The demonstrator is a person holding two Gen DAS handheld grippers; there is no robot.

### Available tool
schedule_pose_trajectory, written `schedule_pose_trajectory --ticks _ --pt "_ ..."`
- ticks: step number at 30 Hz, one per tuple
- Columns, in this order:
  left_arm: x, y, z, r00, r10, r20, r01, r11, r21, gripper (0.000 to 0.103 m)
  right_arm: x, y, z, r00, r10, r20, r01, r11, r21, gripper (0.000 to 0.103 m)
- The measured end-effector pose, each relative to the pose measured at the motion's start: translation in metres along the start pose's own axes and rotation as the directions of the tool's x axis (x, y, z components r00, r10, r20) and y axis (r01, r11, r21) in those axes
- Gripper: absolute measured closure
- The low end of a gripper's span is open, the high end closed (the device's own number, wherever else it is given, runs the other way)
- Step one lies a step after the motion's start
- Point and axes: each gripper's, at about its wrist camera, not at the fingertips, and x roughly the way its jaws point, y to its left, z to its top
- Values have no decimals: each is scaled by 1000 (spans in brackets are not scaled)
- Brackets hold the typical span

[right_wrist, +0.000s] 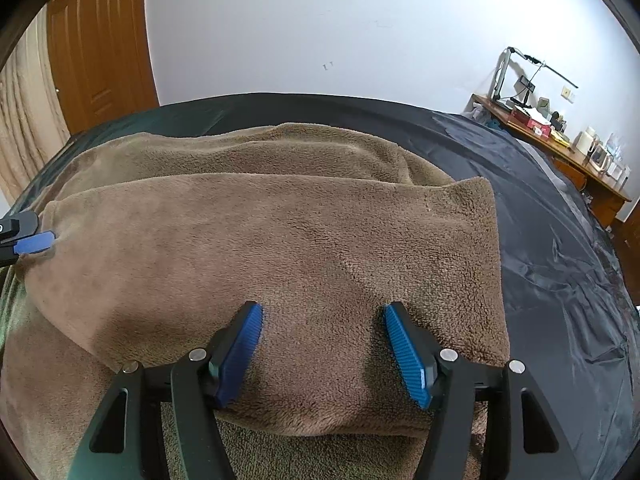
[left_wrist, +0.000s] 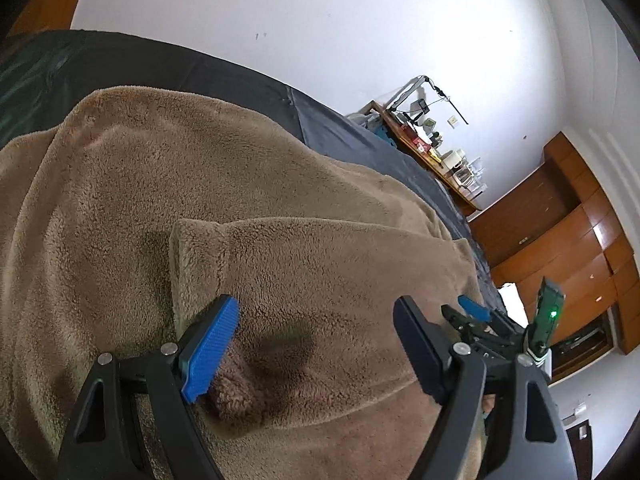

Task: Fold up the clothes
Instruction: 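Open the right tool and press the folded blanket flat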

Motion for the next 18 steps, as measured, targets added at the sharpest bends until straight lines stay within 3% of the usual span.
schedule_pose_trajectory --ticks 6,11,18 --pt "-4 2 1 1000 -23 9 23 999 -24 20 -1 1 0 1000 -6 -1 6 1000 -5 37" --pt "-16 -1 -2 1000 2 20 -1 998 -61 20 -1 1 0 1000 -5 -1 5 1000 -4 36" --pt "-69 6 -29 995 59 84 -51 994 -92 20 -2 -2 -2 1000 3 0 -3 1000 1 36"
